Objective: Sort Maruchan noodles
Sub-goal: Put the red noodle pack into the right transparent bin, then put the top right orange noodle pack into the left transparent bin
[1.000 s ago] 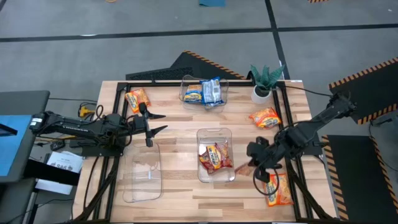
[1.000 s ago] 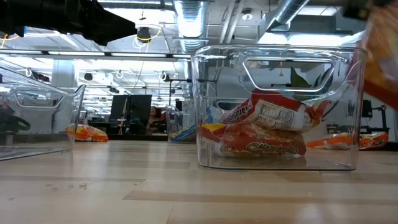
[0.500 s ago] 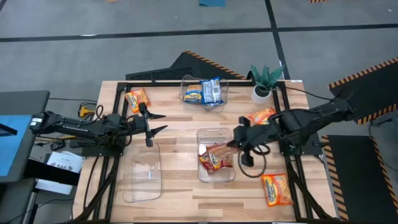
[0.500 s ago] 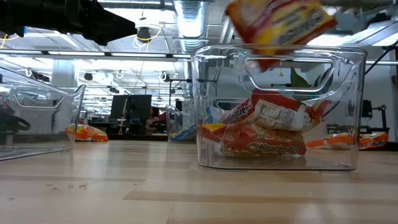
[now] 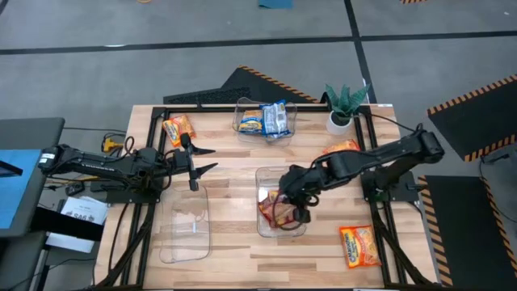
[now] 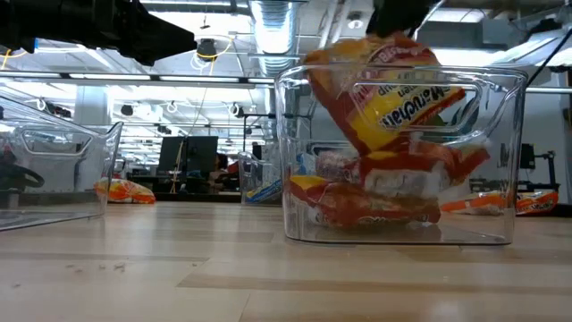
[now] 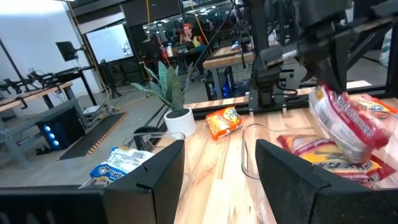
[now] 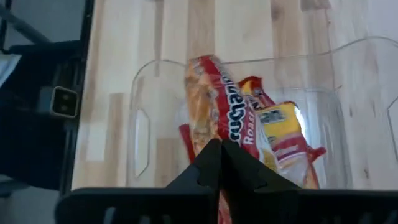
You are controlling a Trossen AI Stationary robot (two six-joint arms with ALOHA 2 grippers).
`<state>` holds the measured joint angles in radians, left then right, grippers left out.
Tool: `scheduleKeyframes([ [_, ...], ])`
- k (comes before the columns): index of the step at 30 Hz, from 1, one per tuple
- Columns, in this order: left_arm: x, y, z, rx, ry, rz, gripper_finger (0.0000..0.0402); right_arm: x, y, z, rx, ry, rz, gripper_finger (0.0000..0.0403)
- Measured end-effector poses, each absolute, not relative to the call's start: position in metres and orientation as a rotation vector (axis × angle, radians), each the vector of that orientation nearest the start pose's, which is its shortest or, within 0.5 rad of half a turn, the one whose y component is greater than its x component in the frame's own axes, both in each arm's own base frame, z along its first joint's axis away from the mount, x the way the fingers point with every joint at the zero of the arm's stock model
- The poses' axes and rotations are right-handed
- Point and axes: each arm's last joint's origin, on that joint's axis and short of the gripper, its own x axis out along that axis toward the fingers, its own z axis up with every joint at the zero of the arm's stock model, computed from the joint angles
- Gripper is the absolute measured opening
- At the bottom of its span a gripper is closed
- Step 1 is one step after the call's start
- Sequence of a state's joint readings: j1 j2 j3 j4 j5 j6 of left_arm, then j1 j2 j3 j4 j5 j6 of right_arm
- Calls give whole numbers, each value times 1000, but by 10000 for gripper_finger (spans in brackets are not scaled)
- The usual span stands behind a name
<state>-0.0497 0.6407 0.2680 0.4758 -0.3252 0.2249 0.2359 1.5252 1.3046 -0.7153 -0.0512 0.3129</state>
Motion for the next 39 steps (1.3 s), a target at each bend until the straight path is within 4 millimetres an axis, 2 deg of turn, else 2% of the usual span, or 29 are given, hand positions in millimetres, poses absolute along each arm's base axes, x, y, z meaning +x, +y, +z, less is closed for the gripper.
scheduleKeyframes([
  [4, 153, 2, 238, 204, -70, 285, 187, 316, 66, 282, 282, 1021, 35, 65],
  [10, 153, 2, 237, 205, -64, 285, 187, 317, 51, 281, 261, 1019, -40, 119],
  [14, 153, 2, 236, 210, -55, 292, 187, 306, 39, 291, 233, 1030, -77, 167],
  [19, 153, 4, 235, 205, -36, 365, 187, 283, 24, 295, 111, 1124, -290, 208],
  [24, 153, 5, 233, 200, -9, 386, 187, 268, 13, 303, 13, 1129, -454, 220],
  [28, 153, 5, 230, 192, 13, 384, 187, 252, -2, 305, 13, 1159, -592, 218],
  [32, 153, 5, 229, 191, 27, 383, 187, 230, -19, 290, 86, 1150, -680, 215],
  [39, 153, 5, 228, 195, 38, 383, 187, 193, -43, 243, 314, 1135, -889, 215],
])
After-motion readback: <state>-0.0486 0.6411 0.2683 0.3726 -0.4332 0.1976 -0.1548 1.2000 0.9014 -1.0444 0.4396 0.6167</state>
